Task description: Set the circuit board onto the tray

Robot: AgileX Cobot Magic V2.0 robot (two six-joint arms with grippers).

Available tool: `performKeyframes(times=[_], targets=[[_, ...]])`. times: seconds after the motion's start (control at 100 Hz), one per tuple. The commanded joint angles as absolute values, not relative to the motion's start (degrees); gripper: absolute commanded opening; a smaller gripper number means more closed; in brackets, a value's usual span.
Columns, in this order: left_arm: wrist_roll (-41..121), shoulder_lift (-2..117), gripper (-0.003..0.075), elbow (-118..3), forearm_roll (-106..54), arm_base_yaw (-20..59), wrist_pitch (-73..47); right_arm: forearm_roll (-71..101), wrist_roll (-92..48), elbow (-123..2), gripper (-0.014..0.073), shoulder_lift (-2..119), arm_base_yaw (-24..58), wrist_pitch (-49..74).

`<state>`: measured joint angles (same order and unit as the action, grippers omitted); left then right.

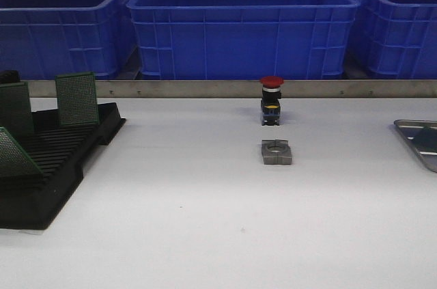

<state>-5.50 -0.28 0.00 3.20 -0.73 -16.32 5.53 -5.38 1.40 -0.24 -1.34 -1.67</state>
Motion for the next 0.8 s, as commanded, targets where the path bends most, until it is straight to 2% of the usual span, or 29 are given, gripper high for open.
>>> performKeyframes(times=[0.0, 0.34, 0.79], targets=[[-5.6, -2.1, -0.0020, 2.8, 2.8, -1.0, -12.3, 4.0, -4.5, 0.9, -0.0058, -1.7, -1.7, -5.2], [-5.6, -2.1, -0.0020, 2.8, 2.8, -1.0, -12.5, -0.7, 0.5, 0.9, -0.0058, -2.1, -3.1, -4.2], [-5.6, -2.1, -0.0020, 2.8, 2.8, -1.0, -12.5, -0.9, 0.5, 0.9, -0.0058, -2.1, -3.1, -4.2]])
